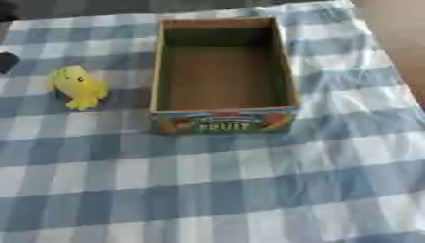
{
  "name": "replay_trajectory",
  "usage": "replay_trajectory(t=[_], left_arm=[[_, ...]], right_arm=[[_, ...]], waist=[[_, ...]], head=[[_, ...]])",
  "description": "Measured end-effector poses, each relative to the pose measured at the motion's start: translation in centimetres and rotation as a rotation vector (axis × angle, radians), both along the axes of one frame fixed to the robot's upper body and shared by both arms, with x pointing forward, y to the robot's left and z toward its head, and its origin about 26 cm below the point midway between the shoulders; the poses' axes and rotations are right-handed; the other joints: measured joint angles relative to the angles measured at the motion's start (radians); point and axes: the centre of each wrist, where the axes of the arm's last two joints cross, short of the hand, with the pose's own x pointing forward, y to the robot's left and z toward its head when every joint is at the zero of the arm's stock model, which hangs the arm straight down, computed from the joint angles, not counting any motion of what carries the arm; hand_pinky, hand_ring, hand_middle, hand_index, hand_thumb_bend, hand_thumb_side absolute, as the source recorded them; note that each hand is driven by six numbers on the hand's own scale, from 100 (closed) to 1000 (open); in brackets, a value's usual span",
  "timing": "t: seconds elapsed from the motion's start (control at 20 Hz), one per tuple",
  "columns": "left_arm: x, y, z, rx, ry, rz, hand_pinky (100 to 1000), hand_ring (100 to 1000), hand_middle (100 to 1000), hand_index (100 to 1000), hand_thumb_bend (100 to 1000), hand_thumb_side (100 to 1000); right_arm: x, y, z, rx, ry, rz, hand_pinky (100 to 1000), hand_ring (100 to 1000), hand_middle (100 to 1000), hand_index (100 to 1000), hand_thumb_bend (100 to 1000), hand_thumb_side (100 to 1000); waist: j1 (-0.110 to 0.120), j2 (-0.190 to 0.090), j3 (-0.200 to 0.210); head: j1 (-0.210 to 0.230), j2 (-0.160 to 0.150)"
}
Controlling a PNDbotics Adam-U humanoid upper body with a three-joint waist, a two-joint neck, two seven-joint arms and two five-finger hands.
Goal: Pick up objects on the table and place them in the box.
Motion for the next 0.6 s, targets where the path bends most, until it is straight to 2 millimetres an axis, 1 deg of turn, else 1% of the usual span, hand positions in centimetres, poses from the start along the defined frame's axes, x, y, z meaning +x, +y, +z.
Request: replay_trajectory(t=[0.15, 0.25, 0.35, 0.4, 0.45, 0.5, 0.55, 0.6], left_arm=[[-0.01, 0.02, 0.02, -0.001, 0.001, 0.002, 777, 827, 820, 928, 283, 708], [-0.03, 0.06, 0.04, -0.002, 0.001, 0.003, 771, 824, 820, 929, 246, 713], [-0.09, 0.17, 0.1, -0.013, -0.003, 0.001, 739, 810, 823, 930, 100, 694], [-0.13, 0.22, 0.14, -0.028, -0.007, -0.006, 735, 811, 833, 938, 100, 742], [-0.21, 0.21, 0.28, -0.047, -0.016, -0.019, 732, 810, 835, 938, 100, 750], [-0.3, 0.15, 0.45, -0.07, -0.025, -0.037, 729, 808, 836, 937, 100, 743], [-0.44, 0.04, 0.7, -0.097, -0.036, -0.062, 728, 806, 833, 935, 100, 694], [-0.6, -0.13, 0.98, -0.122, -0.047, -0.087, 732, 808, 833, 935, 100, 680]], right_arm=[[0.0, 0.0, 0.01, 0.0, 0.0, 0.0, 1000, 896, 571, 841, 100, 715], [0.0, 0.0, 0.01, 0.0, 0.0, 0.0, 1000, 896, 571, 841, 100, 716], [0.0, 0.0, 0.01, 0.0, 0.0, 0.0, 1000, 896, 571, 841, 100, 715], [0.0, 0.0, 0.01, 0.0, 0.0, 0.0, 1000, 897, 571, 841, 100, 716], [0.0, -0.01, 0.01, 0.0, -0.001, 0.0, 1000, 897, 571, 841, 100, 716], [0.0, -0.01, 0.01, 0.0, -0.001, 0.0, 1000, 897, 571, 841, 100, 716], [0.0, -0.01, 0.02, 0.0, -0.001, -0.001, 1000, 897, 571, 841, 100, 716], [0.0, -0.02, 0.02, 0.0, -0.001, -0.001, 1000, 897, 571, 841, 100, 716]], waist=[[0.0, 0.003, 0.0], [0.0, 0.007, 0.0], [-0.001, 0.007, 0.0], [-0.001, 0.007, 0.0], [-0.002, 0.008, 0.0], [-0.003, 0.009, 0.001], [-0.003, 0.01, 0.002], [-0.003, 0.01, 0.003]], head=[[-0.002, -0.004], [-0.003, -0.005], [-0.003, -0.006], [-0.004, -0.007], [-0.004, -0.008], [-0.005, -0.009], [-0.007, -0.01], [-0.008, -0.012]])
